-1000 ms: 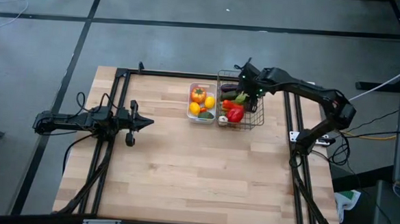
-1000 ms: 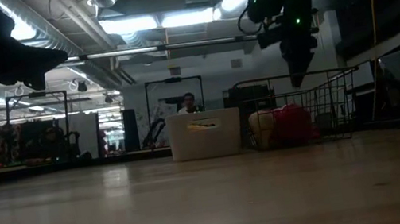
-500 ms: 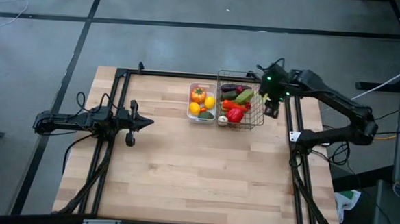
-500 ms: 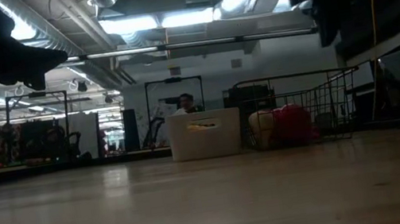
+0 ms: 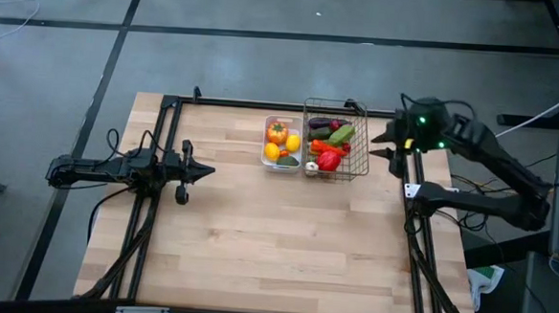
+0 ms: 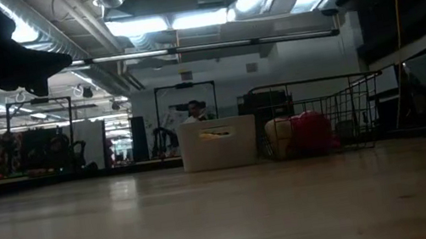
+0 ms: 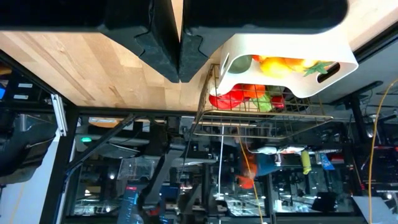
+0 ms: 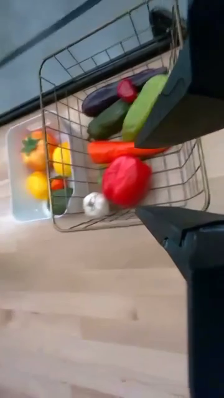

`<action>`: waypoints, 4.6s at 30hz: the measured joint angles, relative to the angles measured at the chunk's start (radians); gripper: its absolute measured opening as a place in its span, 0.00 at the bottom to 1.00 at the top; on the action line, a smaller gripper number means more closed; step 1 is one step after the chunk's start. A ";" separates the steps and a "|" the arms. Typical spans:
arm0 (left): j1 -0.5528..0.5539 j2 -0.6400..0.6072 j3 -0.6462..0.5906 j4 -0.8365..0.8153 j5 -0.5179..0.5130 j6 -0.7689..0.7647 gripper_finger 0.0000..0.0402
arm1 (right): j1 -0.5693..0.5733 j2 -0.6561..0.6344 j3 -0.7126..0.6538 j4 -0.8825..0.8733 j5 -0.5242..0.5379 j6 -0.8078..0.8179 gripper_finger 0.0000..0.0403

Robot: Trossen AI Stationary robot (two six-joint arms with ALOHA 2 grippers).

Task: Sort produce into baskets
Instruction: Return to Home Position

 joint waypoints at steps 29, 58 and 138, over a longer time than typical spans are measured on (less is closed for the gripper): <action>0.000 0.000 0.000 0.000 0.000 0.000 0.01 | 0.000 -0.485 -0.866 0.737 -0.080 0.313 0.01; 0.000 0.000 0.000 0.000 0.000 0.000 0.01 | 0.000 -0.826 -1.012 0.803 -0.080 0.345 0.01; 0.000 0.000 0.001 0.000 0.000 0.000 0.01 | 0.000 -0.851 -1.119 1.102 -0.242 0.388 0.01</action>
